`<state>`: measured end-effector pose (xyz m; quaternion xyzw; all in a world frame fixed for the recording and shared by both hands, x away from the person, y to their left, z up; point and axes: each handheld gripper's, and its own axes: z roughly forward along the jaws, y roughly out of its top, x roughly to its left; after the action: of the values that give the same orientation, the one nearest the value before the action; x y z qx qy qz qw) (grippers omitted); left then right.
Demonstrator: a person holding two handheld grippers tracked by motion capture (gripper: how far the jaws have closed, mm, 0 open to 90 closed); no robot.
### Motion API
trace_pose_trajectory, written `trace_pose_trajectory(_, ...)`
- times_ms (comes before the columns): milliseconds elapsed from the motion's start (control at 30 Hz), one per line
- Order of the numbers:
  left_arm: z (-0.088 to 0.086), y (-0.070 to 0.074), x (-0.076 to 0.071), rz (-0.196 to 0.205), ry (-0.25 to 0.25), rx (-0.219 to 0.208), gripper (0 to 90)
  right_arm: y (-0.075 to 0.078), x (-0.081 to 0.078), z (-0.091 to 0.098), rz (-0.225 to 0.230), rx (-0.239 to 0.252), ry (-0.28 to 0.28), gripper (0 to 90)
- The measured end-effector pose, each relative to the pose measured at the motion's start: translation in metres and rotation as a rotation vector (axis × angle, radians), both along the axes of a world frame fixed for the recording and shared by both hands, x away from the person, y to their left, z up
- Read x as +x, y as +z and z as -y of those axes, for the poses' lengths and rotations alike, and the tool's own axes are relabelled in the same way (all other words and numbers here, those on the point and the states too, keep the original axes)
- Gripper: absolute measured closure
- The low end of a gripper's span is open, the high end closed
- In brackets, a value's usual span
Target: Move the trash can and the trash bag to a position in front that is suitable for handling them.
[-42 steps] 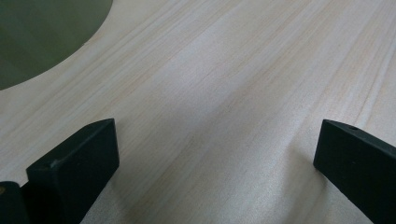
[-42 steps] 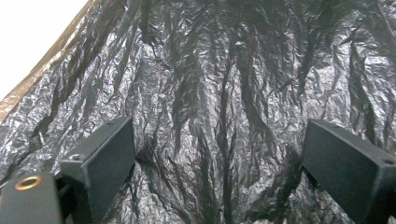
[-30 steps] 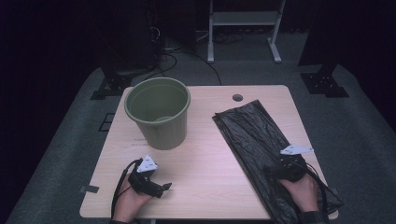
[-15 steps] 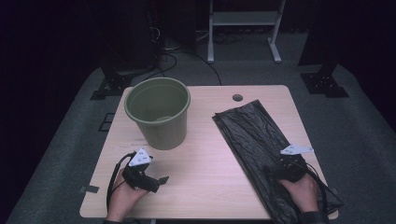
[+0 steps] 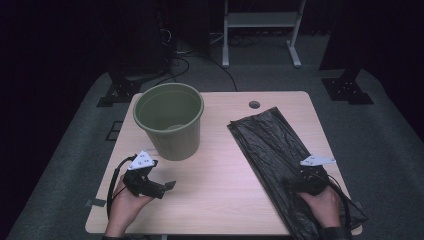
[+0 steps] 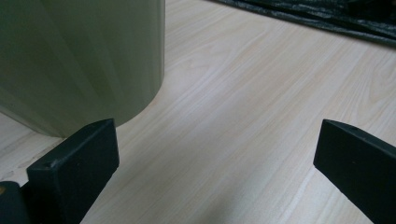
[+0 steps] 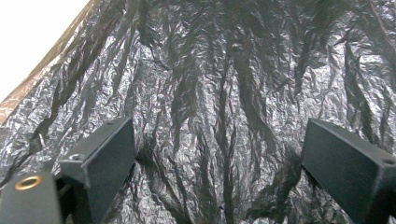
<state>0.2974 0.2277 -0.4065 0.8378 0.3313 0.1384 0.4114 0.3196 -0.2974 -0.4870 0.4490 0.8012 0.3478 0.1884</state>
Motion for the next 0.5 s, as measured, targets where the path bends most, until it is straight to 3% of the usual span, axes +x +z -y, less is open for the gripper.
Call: trace_pose_trajectory(500,-0.002,0.028,0.004,0.015,0.003,0.005,0.0,0.000,0.000,0.000,0.000,-0.001,0.000,9.0)
